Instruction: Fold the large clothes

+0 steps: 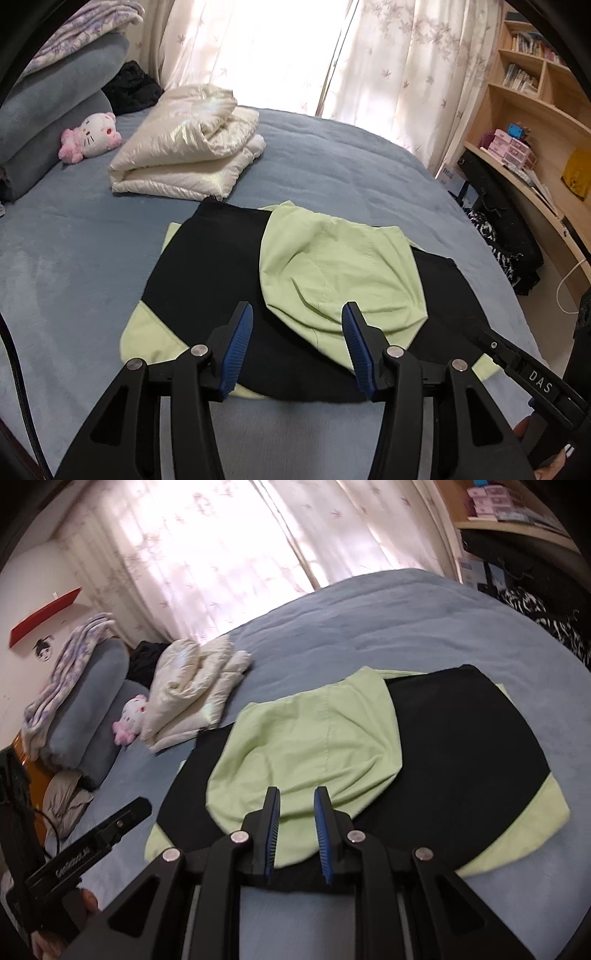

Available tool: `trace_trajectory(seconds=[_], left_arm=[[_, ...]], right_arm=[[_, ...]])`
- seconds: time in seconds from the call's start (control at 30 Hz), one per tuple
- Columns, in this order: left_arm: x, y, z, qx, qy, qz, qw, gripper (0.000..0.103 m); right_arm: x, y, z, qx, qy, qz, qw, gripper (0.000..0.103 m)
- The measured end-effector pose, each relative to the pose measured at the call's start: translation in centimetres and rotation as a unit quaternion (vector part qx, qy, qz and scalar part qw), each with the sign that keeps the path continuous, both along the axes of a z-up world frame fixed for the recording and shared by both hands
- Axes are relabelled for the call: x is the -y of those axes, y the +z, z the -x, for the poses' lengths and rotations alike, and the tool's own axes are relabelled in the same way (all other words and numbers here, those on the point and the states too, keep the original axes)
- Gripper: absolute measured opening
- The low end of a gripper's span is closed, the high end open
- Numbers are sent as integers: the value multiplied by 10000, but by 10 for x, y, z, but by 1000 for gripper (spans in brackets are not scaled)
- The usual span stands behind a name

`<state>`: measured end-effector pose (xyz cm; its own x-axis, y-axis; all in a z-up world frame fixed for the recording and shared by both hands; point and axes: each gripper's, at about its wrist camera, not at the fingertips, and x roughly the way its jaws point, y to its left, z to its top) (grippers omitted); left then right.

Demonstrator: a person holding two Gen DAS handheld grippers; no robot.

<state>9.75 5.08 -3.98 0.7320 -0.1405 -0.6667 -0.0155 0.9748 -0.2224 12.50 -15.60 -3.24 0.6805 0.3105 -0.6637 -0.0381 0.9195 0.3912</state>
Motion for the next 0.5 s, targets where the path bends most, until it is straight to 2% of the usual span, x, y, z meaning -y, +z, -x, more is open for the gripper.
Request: trace_trajectory(seconds=[0.3,0.5], left_arm=[[-8,15,49,211,-126,100,9996,54],[-8,14,61,151,-271,283,9991,54]], right_arm=[[-23,19,49,68,298,360,9989,19],[-38,28,69,44,492,401,9980,19]])
